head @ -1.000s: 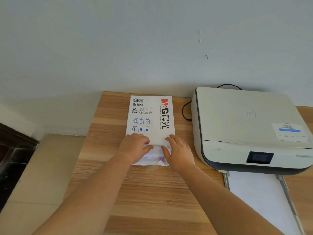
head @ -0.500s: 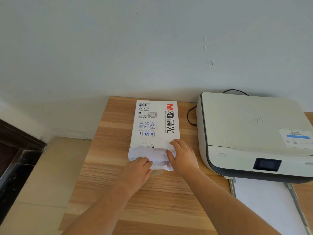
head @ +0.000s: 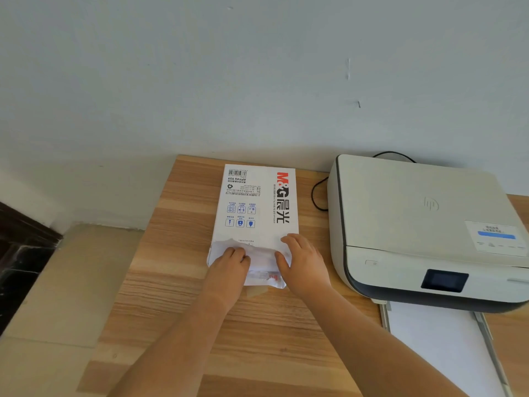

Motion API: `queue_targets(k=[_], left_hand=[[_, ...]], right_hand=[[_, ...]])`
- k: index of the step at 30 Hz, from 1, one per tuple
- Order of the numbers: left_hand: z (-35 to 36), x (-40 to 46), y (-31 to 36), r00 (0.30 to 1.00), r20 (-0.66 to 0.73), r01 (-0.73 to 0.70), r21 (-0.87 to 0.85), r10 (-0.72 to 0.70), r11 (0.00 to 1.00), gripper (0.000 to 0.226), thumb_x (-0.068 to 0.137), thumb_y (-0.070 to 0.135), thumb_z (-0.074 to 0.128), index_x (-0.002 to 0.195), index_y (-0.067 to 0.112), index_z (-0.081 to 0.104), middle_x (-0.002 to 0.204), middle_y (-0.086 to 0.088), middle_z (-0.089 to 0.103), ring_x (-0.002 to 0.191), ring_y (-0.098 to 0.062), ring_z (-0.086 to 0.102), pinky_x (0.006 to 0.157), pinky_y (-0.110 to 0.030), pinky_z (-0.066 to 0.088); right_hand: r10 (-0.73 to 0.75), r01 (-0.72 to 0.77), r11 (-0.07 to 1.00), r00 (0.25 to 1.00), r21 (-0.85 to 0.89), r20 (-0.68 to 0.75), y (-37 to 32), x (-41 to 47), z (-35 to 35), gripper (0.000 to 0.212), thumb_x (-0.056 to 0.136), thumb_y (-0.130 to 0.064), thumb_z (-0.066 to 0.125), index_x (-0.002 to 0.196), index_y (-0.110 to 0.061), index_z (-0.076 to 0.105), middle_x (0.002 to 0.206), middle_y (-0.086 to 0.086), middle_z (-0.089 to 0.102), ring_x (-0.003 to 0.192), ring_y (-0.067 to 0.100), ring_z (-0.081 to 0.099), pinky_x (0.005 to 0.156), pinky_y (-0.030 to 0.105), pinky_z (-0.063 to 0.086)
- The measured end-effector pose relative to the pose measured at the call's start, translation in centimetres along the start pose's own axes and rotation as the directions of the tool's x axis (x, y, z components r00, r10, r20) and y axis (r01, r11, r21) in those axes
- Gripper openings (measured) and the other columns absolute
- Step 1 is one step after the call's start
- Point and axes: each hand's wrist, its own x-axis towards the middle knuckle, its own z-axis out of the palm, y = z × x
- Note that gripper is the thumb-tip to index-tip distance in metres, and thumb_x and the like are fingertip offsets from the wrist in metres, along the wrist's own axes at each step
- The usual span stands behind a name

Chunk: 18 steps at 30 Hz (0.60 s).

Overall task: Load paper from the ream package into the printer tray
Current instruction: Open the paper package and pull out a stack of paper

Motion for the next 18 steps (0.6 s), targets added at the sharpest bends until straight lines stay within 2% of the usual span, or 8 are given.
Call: queue_targets(k=[5,7,9,10,11,13,15,18], left_hand=[[0.2,0.5,-0.2,1.000,0.024,-0.007,0.015,0.007,1.000,0.044,0.030,0.007,0.091,0.070,0.014,0.073,0.074,-0.001,0.066,0.071,-0.018,0.064,0.042,-0.024,0.049],[-0.3,0.4,0.0,0.998,0.062,0.005,0.013,-0.006,1.000,0.038,0.052,0.007,0.086,0.088,0.012,0.074,0.091,-0.004,0.067,0.088,-0.019,0.063,0.054,-0.028,0.054],[-0.3,0.5,-0.1,0.997,0.075,-0.013,0.038,0.010,0.999,0.037,0.078,0.004,0.066,0.115,0.008,0.064,0.116,-0.008,0.060,0.112,-0.023,0.054,0.075,-0.033,0.054],[-0.2,0.5,-0.2,0.996,0.084,-0.025,0.046,0.021,0.999,0.039,0.082,0.003,0.060,0.120,0.007,0.060,0.121,-0.008,0.056,0.116,-0.024,0.050,0.079,-0.034,0.052],[-0.4,0.5,-0.2,0.996,0.083,-0.032,0.052,0.027,0.998,0.039,0.081,0.003,0.062,0.119,0.008,0.061,0.119,-0.008,0.057,0.114,-0.024,0.052,0.078,-0.034,0.053],[-0.7,0.3,-0.3,0.996,0.090,-0.032,0.058,0.027,0.998,0.037,0.064,0.007,0.078,0.100,0.012,0.071,0.101,-0.004,0.066,0.096,-0.020,0.061,0.060,-0.029,0.055],[-0.4,0.3,-0.5,0.993,0.107,-0.059,0.077,0.051,0.995,0.039,0.047,0.008,0.087,0.083,0.014,0.073,0.085,-0.002,0.068,0.080,-0.017,0.064,0.047,-0.026,0.051],[-0.2,0.2,-0.4,0.994,0.084,-0.082,0.123,0.072,0.989,0.042,0.036,0.007,0.088,0.074,0.012,0.072,0.077,-0.003,0.066,0.071,-0.017,0.064,0.041,-0.025,0.046]], right_hand=[[0.004,-0.004,1.000,1.000,-0.003,0.007,0.1,0.0,-0.1,0.042,0.094,-0.040,0.051,0.132,-0.021,0.051,0.139,-0.003,0.051,0.129,0.017,0.045,0.107,0.038,0.039],[0.013,-0.013,1.000,1.000,-0.010,0.005,0.1,0.0,-0.2,0.042,0.094,-0.041,0.050,0.131,-0.021,0.052,0.139,-0.004,0.051,0.129,0.016,0.045,0.107,0.037,0.038],[0.016,-0.016,1.000,1.000,-0.009,0.004,0.0,0.0,-0.3,0.042,0.094,-0.042,0.050,0.131,-0.022,0.052,0.139,-0.004,0.051,0.129,0.016,0.045,0.107,0.036,0.037],[0.015,-0.015,1.000,1.000,-0.007,0.001,0.0,-0.1,-0.3,0.042,0.094,-0.041,0.051,0.131,-0.021,0.052,0.138,-0.004,0.051,0.129,0.016,0.046,0.107,0.037,0.037],[0.013,-0.013,1.000,1.000,-0.005,-0.001,0.0,-0.1,-0.3,0.042,0.094,-0.041,0.051,0.130,-0.021,0.053,0.138,-0.003,0.052,0.128,0.017,0.046,0.107,0.037,0.038],[0.014,-0.014,1.000,1.000,-0.003,-0.002,-0.1,-0.1,-0.3,0.041,0.094,-0.041,0.051,0.130,-0.020,0.053,0.137,-0.003,0.052,0.128,0.017,0.047,0.107,0.037,0.038],[0.015,-0.015,1.000,1.000,0.001,-0.002,-0.1,-0.2,-0.3,0.041,0.094,-0.041,0.051,0.130,-0.021,0.053,0.137,-0.003,0.052,0.128,0.017,0.046,0.107,0.037,0.037],[0.013,-0.013,1.000,1.000,0.013,-0.001,0.0,-0.3,-0.2,0.041,0.094,-0.040,0.053,0.129,-0.020,0.054,0.137,-0.002,0.053,0.128,0.017,0.047,0.107,0.037,0.038]])
